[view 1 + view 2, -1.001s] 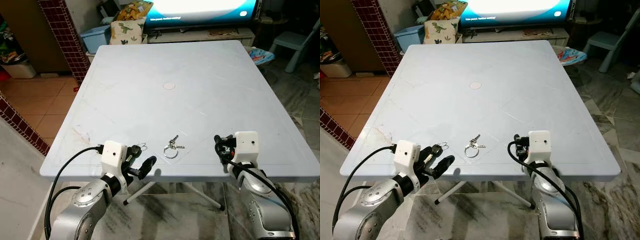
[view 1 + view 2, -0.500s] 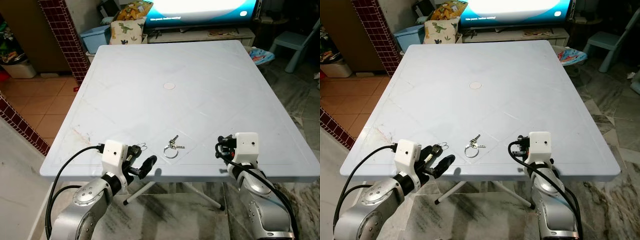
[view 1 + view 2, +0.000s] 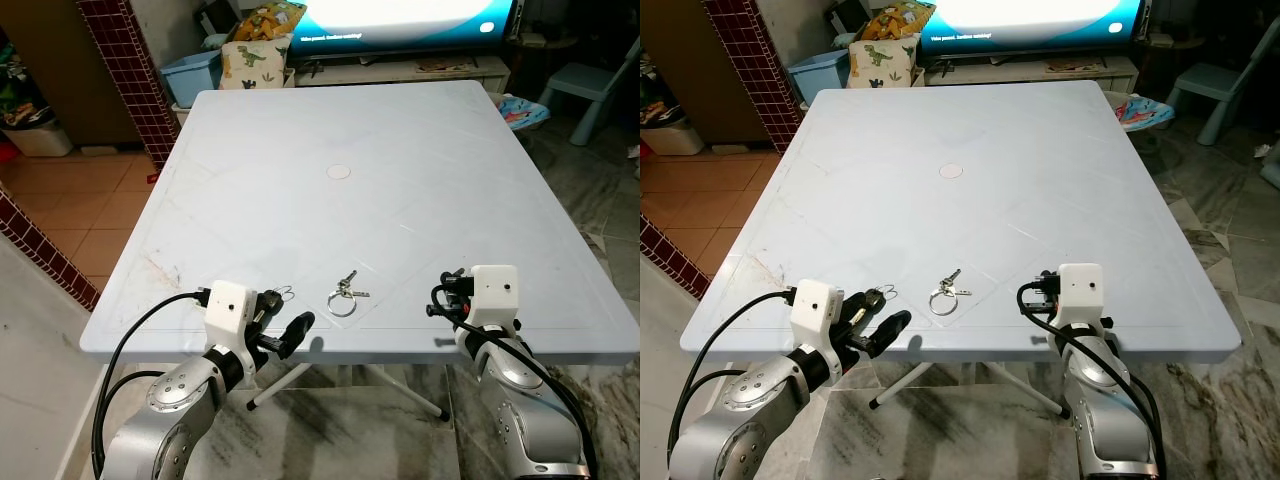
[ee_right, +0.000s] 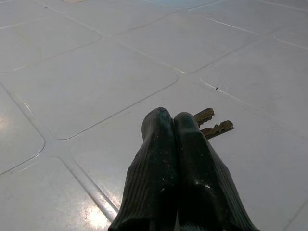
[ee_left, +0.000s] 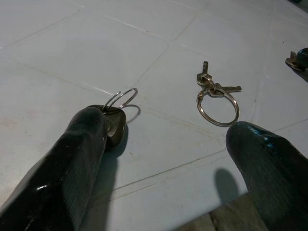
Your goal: Hang keys on a hook
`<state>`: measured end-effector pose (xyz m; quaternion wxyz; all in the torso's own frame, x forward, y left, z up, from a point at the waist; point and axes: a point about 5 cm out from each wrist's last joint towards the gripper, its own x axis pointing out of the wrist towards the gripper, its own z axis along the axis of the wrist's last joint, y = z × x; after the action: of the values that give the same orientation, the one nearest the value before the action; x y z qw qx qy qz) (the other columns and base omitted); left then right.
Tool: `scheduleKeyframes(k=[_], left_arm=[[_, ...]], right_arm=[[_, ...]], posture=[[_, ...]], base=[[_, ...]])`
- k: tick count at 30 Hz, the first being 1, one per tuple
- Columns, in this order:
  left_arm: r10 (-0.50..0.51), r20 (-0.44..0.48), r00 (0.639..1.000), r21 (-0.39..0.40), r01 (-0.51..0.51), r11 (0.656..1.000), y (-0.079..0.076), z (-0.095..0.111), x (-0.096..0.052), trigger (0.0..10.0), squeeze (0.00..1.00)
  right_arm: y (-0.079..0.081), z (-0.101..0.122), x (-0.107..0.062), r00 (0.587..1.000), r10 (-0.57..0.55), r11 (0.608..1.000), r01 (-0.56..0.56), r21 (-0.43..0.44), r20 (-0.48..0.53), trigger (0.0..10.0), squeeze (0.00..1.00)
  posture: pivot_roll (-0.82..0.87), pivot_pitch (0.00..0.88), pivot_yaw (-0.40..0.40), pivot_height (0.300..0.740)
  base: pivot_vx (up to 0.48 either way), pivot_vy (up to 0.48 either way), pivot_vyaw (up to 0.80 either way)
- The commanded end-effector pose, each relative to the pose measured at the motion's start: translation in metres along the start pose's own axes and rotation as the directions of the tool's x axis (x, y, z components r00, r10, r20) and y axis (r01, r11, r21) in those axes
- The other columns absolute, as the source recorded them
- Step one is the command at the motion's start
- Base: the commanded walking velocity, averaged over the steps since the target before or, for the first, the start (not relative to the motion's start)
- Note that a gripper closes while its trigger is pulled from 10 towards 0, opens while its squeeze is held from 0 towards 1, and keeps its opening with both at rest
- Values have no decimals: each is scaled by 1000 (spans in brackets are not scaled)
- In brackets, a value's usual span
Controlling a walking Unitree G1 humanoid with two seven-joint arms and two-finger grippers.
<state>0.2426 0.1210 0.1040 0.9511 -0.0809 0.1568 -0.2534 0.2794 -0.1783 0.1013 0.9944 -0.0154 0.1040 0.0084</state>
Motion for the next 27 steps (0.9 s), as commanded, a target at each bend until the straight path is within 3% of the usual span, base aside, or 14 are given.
scheduleKeyframes(k=[1,7,8,11,17,21,22,23,24,25,27], left_arm=[[2,-5,1000,14,-2,1000,2,0,0,10000,0],[14,1,1000,18,-14,1000,4,0,1,10000,0],[17,3,1000,20,-17,1000,5,0,1,10000,0],[25,8,1000,23,-25,999,6,1,2,10000,0],[58,38,998,29,-59,998,9,5,3,10000,0],[140,111,984,36,-145,989,17,16,3,10000,0],[180,148,972,38,-187,982,22,22,3,10000,0],[198,166,966,36,-207,978,25,25,3,10000,0],[209,176,962,35,-218,975,26,27,3,10000,0],[218,186,958,31,-227,973,27,28,4,10000,0],[232,208,950,28,-242,970,29,32,4,10000,0]], right_arm=[[-2,0,1,1000,-16,1000,16,8,-10,0,0],[0,30,3,989,-5,991,24,-128,145,0,0],[4,46,3,976,14,980,29,-195,219,0,0],[11,64,2,955,47,968,29,-251,292,0,0],[18,73,1,943,72,963,19,-270,324,0,0],[27,81,-2,931,115,965,-21,-262,347,353,0],[34,85,-4,921,152,964,-57,-261,358,3137,0],[37,87,-5,915,174,961,-76,-267,363,4431,0],[40,88,-5,912,186,958,-86,-273,366,4431,0],[42,89,-6,909,196,956,-93,-279,367,10000,0],[44,91,-6,905,206,954,-101,-283,372,10000,0]], posture=[[-50,82,77,740],[-55,73,84,740],[-57,72,85,740],[-59,69,86,740],[-57,60,86,740],[-55,57,85,740],[-56,49,83,740],[-57,44,81,740],[-57,44,81,740],[-57,39,79,740],[-57,36,76,740]], base=[[0,0,0],[0,0,0],[0,0,0],[0,0,0],[0,0,0],[0,0,0],[0,0,0],[0,0,0],[0,0,0],[0,0,0],[0,0,225]])
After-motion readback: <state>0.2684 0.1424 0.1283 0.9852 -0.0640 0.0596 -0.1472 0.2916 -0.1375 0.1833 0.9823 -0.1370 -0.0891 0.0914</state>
